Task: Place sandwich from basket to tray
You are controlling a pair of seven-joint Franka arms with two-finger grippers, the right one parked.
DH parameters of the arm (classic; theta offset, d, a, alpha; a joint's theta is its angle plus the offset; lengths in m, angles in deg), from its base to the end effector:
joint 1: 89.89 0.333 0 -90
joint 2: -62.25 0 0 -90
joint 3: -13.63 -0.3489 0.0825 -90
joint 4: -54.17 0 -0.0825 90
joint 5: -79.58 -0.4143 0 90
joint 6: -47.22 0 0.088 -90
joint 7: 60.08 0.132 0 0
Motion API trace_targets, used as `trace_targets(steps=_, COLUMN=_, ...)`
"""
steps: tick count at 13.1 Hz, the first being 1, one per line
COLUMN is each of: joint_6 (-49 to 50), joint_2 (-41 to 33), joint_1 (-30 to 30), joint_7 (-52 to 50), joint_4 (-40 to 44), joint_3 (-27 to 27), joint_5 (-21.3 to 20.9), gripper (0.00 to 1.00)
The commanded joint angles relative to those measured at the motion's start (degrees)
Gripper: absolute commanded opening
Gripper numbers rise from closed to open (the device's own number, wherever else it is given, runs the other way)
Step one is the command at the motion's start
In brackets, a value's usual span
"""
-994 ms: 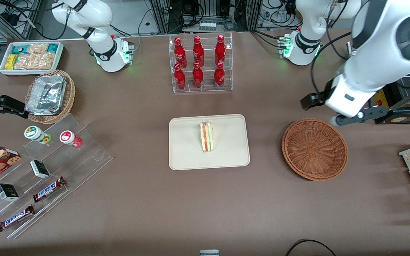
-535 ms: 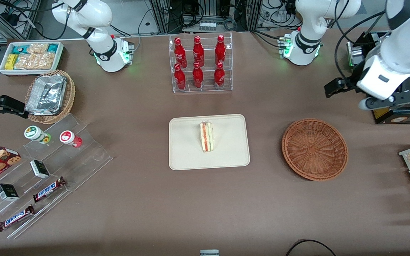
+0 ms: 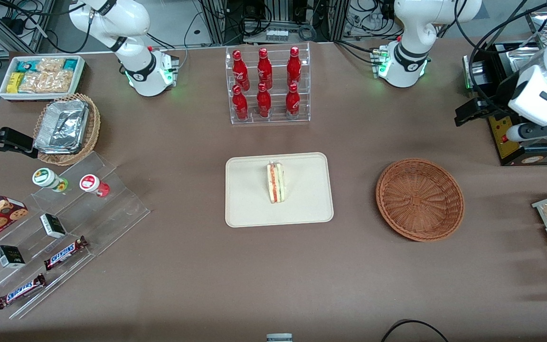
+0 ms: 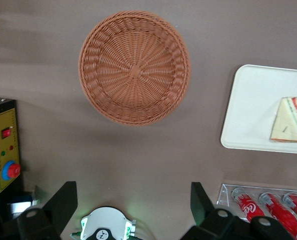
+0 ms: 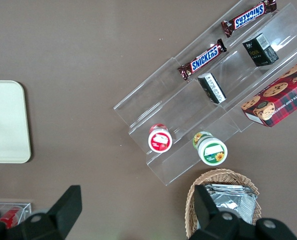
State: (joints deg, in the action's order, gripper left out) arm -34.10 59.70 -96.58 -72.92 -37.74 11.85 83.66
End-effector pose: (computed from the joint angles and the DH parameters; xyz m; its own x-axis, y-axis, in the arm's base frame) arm 0.5461 -0.0568 0.6297 0.9801 0.1275 -0.1521 0.1350 -0.9901 0.0397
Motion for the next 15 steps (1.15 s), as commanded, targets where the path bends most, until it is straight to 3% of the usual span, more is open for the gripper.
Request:
trace_targets(steps=1, joint_6=0.72, joint_2=0.44, joint_1=3.17, joint_7=5.01, joint_4=2.69, joint_3=0.91, joint_5=1.1, gripper=1.0)
trace_targets(steps=4, joint_6=0.46, joint_2=2.63, joint_1=6.33, joint_7=5.02, joint_4=4.79, joint_3=4.33, joint_5=0.75, gripper=1.0)
trace_targets(steps=8, joint_6=0.72, joint_2=3.34, joint_1=5.99, joint_7=5.11, joint_4=7.26, joint_3=4.25, joint_5=0.13, gripper=1.0)
trace_targets(steps=10, joint_6=0.64, joint_2=3.43, joint_1=5.55, joint_7=5.11, joint_4=7.35, joint_3=4.42, joint_5=-3.54, gripper=1.0)
trace_targets(steps=15, joint_6=0.81, joint_2=3.35, joint_1=4.84, joint_7=4.93, joint_4=7.26, joint_3=4.25, joint_5=-4.61, gripper=1.0)
